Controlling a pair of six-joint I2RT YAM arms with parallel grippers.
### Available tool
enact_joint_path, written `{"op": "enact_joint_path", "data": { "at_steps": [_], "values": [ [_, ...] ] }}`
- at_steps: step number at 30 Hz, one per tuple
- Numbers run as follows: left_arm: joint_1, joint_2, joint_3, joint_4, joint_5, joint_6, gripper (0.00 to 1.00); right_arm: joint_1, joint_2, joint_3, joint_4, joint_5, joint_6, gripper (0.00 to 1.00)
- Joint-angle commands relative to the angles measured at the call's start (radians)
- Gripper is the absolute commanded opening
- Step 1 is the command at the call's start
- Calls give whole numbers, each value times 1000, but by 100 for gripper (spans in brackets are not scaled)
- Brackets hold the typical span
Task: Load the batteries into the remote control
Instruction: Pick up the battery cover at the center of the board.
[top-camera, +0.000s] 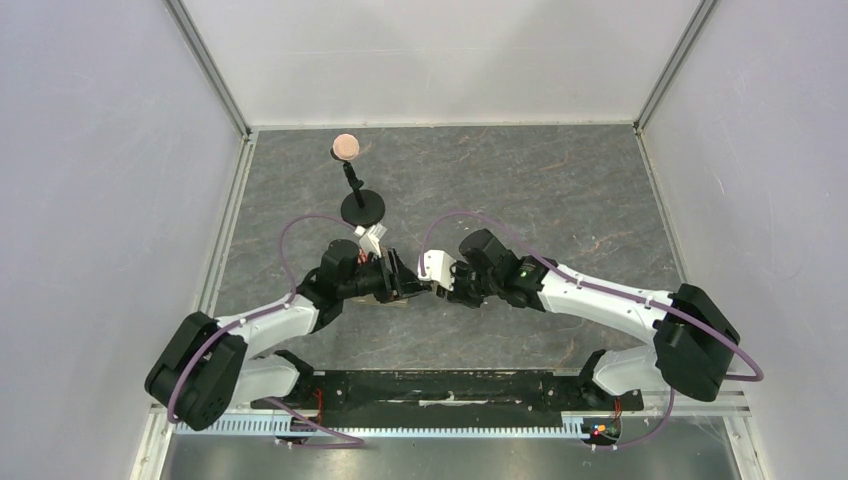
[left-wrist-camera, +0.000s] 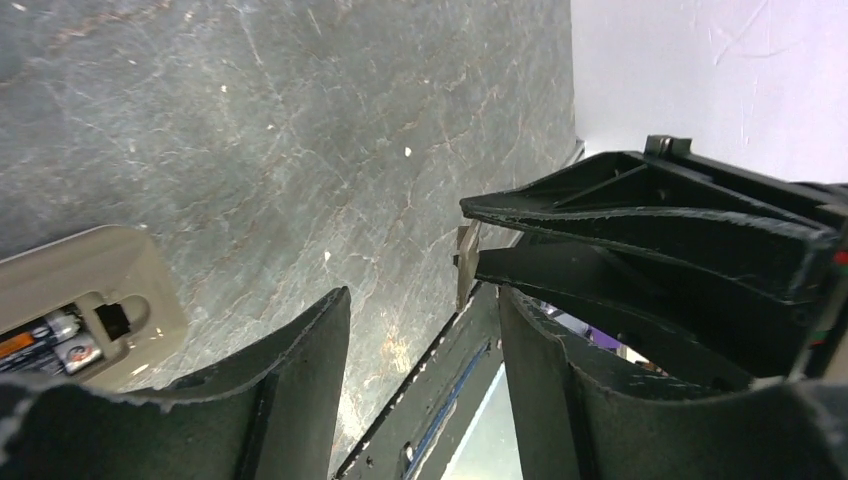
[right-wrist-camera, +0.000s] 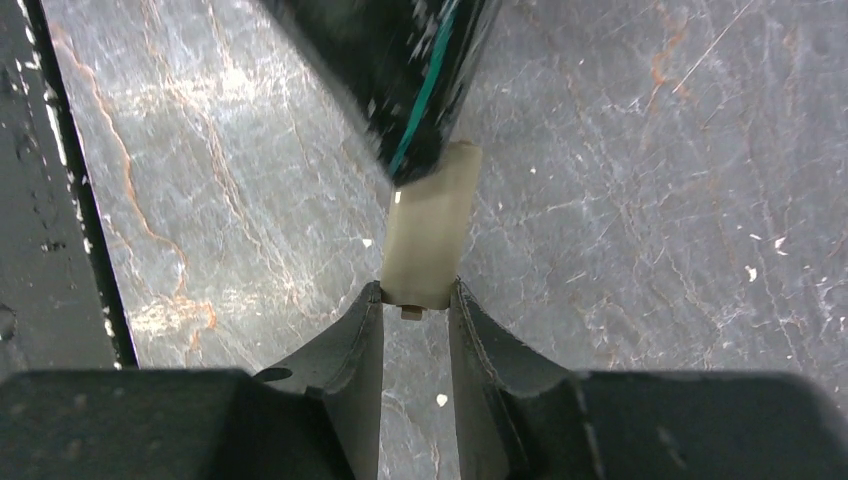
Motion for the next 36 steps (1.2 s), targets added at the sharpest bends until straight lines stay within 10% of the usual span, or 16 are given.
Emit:
{"op": "enact_joint_path", "data": {
  "at_steps": [1,22,30,36],
  "values": [
    [-28,29,15,89,35,14,63,2,-15,50,71,-29,25,12],
    [-39,144,19,258,16,-131,56,1,-12,30,67,-55,1,13],
    [-44,167,18,298,46,-156,2,2,-30,10,95,-46,12,14],
    [-44,129,9,326,51,-167,2,1,-50,16,92,-36,129,41]
  ]
}}
